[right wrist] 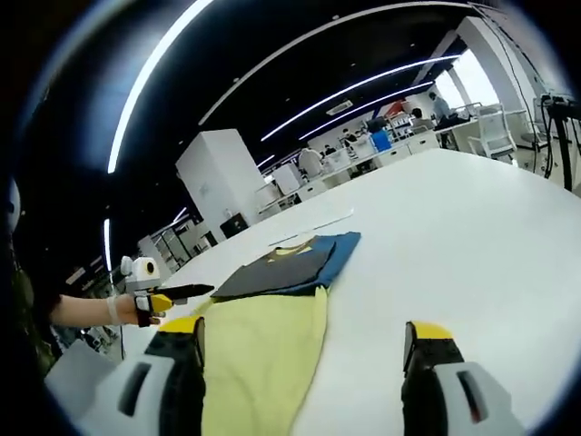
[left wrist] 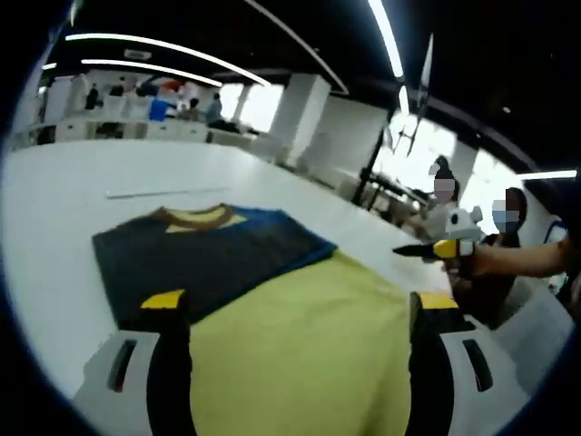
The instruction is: Fold the garment on the visible template until the final outline fits inside the template.
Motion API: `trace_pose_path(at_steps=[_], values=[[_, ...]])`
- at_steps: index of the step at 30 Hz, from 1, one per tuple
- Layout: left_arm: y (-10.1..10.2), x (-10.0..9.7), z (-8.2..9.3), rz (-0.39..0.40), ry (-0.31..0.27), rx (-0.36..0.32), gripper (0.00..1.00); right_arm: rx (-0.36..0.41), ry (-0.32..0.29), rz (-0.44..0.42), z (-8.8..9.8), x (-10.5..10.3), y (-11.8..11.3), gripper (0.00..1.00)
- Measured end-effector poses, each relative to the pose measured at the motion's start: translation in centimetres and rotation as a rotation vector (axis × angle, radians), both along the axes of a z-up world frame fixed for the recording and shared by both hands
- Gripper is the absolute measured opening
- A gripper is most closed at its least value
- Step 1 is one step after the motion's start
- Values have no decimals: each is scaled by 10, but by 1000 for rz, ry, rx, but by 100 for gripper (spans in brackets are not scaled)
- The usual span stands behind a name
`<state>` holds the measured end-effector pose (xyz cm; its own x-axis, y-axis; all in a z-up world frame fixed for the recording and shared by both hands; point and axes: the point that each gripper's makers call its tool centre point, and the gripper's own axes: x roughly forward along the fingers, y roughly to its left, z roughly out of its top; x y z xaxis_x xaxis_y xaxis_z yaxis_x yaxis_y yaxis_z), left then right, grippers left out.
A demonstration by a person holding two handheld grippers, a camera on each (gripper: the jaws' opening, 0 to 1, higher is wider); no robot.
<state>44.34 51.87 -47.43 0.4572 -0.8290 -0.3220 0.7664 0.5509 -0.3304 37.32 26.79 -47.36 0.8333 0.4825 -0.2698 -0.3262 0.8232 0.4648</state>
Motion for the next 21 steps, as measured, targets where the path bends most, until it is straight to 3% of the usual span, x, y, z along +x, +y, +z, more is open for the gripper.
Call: trace_pose_path(at_steps=[5,11,21], values=[[36,-13,2,47,-2,21,96,-52,11,39,-1,-3,6,91],[63,-28,-1,72,8,55,95,-95,13,73,-1,-4,11,91],[87,-46,-5,92,16,97,92,-152,21,130,-5,-14,20,91]])
